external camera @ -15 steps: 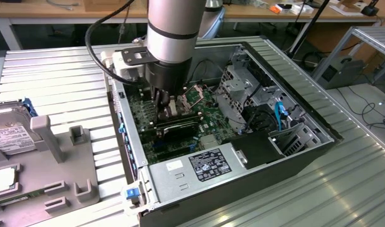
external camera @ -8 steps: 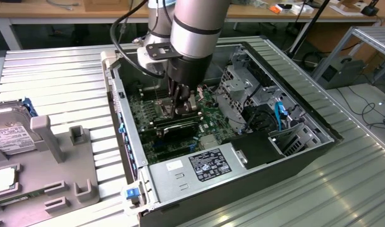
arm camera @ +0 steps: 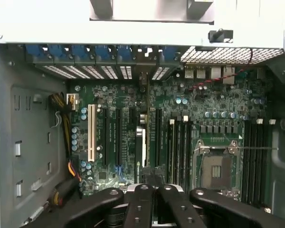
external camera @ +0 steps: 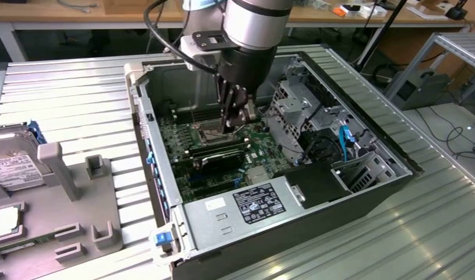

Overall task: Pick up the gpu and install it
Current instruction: 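Press down on the gpu until it lock into place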

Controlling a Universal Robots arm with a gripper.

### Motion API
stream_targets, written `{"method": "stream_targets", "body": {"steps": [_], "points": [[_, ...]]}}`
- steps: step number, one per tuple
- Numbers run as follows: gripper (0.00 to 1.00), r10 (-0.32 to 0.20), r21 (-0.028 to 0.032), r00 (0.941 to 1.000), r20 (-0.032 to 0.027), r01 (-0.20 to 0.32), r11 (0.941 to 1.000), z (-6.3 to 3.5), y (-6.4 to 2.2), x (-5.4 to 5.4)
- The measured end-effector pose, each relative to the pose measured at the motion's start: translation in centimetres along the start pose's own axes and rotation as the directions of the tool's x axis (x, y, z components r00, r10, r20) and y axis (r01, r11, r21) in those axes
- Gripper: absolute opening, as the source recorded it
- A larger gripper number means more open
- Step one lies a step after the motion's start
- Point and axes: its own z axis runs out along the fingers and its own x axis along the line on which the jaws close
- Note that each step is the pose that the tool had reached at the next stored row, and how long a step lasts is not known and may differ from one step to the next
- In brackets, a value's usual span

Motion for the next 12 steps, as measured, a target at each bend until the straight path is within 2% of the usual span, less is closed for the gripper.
{"method": "stream_targets", "body": {"steps": [5,7,12], "points": [[0.1,0.002,-0.0009,1.0,-0.0004,-0.002,1.0,-0.17,-2.04,0.0],[0.1,0.002,-0.0008,1.0,0.0003,-0.002,1.0,-0.59,-2.12,0.0],[0.1,0.002,-0.0008,1.0,0.0007,-0.002,1.0,-0.62,-2.12,0.0]]}}
